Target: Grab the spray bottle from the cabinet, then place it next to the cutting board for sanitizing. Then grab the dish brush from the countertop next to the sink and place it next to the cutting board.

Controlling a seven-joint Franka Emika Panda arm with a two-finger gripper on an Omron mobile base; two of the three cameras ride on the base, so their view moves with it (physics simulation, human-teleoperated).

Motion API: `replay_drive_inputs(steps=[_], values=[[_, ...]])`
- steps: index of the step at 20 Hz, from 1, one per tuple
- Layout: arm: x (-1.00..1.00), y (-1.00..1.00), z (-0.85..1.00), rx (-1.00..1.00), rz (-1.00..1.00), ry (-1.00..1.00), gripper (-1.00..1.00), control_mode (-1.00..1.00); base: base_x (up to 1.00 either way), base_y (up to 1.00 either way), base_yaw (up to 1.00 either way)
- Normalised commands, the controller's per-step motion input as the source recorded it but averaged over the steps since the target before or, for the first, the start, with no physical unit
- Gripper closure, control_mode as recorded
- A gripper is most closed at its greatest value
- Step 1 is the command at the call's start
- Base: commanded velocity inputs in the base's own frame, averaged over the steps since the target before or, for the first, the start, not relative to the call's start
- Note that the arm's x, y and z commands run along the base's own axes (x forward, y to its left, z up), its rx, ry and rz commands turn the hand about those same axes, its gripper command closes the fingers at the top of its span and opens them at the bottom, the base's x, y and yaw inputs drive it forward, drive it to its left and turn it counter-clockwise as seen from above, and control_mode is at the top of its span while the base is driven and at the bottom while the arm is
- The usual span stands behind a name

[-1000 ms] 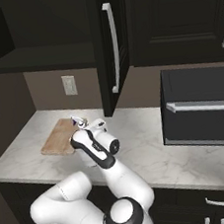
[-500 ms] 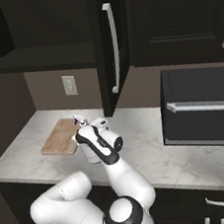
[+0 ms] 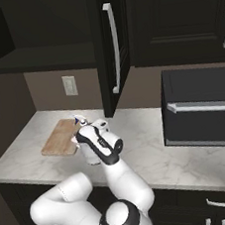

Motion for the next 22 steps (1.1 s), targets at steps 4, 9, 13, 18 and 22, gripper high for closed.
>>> replay_drive_inputs(steps=[4, 9, 13, 18, 22], values=[[-0.20, -0.02, 0.02, 0.00, -0.02, 0.00, -1.00, -1.00, 0.00, 0.00, 0.00], [-0.35, -0.15, 0.34, 0.00, -0.13, -0.01, -1.00, -1.00, 0.00, 0.00, 0.00], [-0.50, -0.06, 0.64, 0.00, -0.17, -0.01, -1.00, -1.00, 0.00, 0.00, 0.00], [-0.56, 0.00, 0.68, 0.00, -0.16, -0.02, -1.00, -1.00, 0.00, 0.00, 0.00], [-0.53, 0.21, 0.69, 0.00, -0.09, 0.04, -1.00, -1.00, 0.00, 0.00, 0.00]])
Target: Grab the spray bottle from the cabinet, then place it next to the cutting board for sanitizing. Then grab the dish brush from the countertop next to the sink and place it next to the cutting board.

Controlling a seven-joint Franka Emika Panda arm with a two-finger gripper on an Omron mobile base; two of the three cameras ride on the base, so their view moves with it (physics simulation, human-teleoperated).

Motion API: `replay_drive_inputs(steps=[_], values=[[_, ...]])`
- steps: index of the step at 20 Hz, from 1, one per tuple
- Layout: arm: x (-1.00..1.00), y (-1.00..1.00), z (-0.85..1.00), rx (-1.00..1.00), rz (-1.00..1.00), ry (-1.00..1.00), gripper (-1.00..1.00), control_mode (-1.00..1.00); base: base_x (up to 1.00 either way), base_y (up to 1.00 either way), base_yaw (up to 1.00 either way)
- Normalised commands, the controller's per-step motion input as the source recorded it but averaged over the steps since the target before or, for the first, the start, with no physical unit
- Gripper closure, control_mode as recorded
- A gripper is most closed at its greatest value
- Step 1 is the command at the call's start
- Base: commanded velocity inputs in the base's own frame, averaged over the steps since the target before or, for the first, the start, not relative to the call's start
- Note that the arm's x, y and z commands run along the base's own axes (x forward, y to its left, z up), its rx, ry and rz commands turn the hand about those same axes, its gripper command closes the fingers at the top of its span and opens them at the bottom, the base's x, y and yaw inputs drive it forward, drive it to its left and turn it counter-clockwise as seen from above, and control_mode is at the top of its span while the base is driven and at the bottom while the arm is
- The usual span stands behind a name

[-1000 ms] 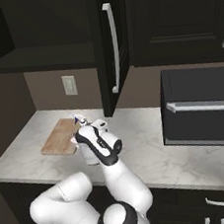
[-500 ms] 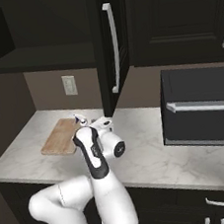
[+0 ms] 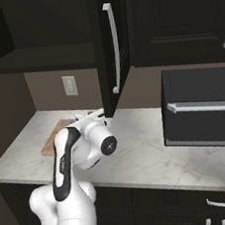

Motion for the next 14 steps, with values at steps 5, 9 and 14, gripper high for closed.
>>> replay_drive_inputs(steps=[5, 9, 14], values=[[-0.41, 0.22, 0.92, -0.03, -0.09, 0.17, -1.00, -1.00, 0.00, 0.00, 0.00], [-0.49, 0.08, 0.74, -0.03, -0.12, 0.20, -1.00, -1.00, 0.00, 0.00, 0.00], [-0.48, 0.01, 0.57, -0.01, -0.17, 0.25, -1.00, -1.00, 0.00, 0.00, 0.00]])
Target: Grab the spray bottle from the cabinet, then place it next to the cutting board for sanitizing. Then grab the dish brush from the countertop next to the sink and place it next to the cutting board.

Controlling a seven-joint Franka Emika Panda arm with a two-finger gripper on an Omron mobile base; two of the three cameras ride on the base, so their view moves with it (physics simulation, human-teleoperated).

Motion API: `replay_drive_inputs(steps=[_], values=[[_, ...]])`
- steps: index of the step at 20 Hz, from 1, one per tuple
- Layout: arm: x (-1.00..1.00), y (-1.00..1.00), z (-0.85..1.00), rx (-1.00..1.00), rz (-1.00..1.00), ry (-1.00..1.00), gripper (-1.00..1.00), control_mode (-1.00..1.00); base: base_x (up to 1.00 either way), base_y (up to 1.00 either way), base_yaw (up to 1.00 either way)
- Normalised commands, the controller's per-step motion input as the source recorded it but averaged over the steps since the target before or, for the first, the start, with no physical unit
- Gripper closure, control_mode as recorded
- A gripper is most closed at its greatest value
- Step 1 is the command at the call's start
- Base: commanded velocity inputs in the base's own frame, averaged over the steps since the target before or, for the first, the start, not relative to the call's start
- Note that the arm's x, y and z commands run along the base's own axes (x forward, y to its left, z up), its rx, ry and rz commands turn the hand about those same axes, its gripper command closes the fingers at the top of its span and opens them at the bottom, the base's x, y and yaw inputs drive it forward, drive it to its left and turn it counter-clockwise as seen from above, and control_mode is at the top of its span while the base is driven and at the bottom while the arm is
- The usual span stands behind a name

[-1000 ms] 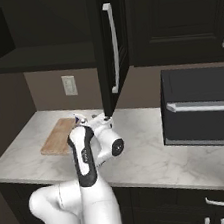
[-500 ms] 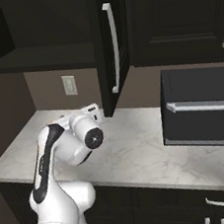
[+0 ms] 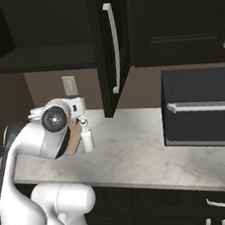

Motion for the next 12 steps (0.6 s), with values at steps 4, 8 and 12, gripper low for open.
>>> replay_drive_inputs(steps=[4, 8, 12], values=[[-0.77, 0.00, 0.25, -0.09, -0.17, 0.22, -1.00, -1.00, 0.00, 0.00, 0.00], [-0.69, 0.00, 0.12, -0.05, -0.14, 0.04, -1.00, -1.00, 0.00, 0.00, 0.00], [-0.57, 0.06, 0.07, -0.01, -0.12, 0.00, -1.00, -1.00, 0.00, 0.00, 0.00]])
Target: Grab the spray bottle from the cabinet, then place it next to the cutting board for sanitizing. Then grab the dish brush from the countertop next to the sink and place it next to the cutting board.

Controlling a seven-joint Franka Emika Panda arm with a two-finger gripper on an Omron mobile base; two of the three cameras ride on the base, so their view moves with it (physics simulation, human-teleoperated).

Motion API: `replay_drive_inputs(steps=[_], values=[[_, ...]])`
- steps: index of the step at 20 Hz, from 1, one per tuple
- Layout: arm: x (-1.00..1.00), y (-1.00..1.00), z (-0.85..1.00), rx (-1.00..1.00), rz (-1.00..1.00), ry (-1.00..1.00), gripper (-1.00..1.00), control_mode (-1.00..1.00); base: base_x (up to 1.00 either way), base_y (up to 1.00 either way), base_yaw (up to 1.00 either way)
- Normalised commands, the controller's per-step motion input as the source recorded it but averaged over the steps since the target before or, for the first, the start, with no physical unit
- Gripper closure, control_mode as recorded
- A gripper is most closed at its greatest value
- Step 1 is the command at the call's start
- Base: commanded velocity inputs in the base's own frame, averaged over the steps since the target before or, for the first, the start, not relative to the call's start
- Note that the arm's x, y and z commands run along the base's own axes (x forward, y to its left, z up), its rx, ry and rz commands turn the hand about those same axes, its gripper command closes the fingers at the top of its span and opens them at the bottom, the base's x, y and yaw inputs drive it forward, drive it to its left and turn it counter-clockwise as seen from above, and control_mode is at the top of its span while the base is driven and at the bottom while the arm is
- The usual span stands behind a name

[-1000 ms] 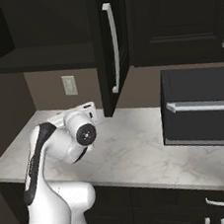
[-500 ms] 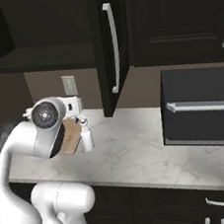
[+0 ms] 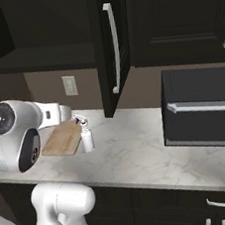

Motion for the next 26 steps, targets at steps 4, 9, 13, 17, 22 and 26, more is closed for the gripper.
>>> replay_drive_inputs(steps=[4, 9, 13, 17, 22, 26], values=[[-0.62, 0.10, 0.14, -0.02, -0.12, 0.00, -1.00, -1.00, 0.00, 0.00, 0.00], [-0.72, 0.14, 0.23, -0.02, -0.11, 0.00, -1.00, -1.00, 0.00, 0.00, 0.00], [-0.57, 0.06, 0.28, -0.01, -0.08, 0.00, -1.00, 1.00, -0.14, 0.00, -0.03], [0.00, 0.00, 0.00, 0.00, 0.00, 0.00, -1.00, 1.00, -0.71, -0.17, -0.04], [0.00, 0.00, 0.00, 0.00, 0.00, 0.00, -1.00, 1.00, -0.95, -0.54, -0.05], [0.00, 0.00, 0.00, 0.00, 0.00, 0.00, -1.00, 1.00, -0.36, -0.63, -0.61]])
